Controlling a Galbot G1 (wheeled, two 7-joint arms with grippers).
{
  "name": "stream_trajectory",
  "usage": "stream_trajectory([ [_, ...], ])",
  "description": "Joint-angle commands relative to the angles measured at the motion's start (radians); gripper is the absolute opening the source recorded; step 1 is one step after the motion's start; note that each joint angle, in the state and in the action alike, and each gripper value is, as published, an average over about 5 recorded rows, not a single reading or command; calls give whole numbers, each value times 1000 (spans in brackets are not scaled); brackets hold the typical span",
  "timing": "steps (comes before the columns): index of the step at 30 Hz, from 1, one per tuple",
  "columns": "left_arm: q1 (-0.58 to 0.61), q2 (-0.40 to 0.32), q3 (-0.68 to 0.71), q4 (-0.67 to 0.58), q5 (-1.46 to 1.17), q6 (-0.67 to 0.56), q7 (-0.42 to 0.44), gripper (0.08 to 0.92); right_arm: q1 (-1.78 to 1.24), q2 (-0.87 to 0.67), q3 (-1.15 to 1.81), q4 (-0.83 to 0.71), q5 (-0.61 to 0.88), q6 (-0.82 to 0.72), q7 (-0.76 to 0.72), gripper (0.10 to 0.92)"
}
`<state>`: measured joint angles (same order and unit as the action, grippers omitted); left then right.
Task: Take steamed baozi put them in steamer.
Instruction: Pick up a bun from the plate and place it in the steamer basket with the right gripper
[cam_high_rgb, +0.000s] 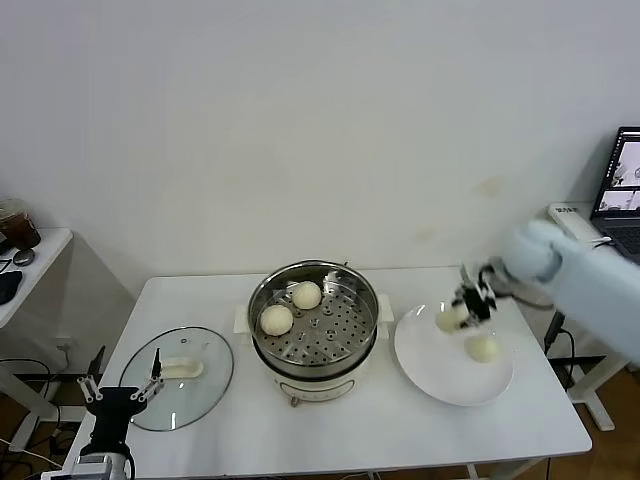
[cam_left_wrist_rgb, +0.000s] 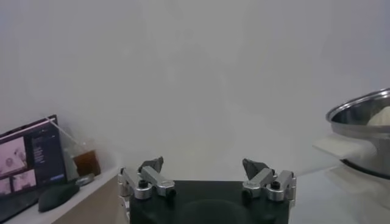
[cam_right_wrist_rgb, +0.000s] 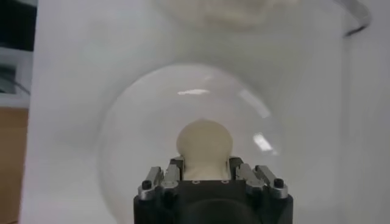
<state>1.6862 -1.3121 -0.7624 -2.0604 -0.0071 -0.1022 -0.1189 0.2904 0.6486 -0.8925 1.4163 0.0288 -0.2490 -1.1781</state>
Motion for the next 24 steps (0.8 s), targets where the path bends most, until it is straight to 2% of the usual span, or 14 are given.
stream_trajectory([
  [1,-7,-1,6,3,0,-1,1,823,369,180,-196,20,244,103,41,463],
  [6,-5,2,1,6,0,-2,0,823,389,321,-324,59,259,248,91,467],
  [13,6,-6,-18,0,-2,-7,-2,823,334,498,-402,12,213,457,113,474],
  [18,9,-11,-31,-10,-2,-5,-4,823,277,576,-416,-37,97,630,132,481],
  [24,17,-18,-35,-27,-1,2,-3,823,219,630,-416,-88,-62,768,142,491],
])
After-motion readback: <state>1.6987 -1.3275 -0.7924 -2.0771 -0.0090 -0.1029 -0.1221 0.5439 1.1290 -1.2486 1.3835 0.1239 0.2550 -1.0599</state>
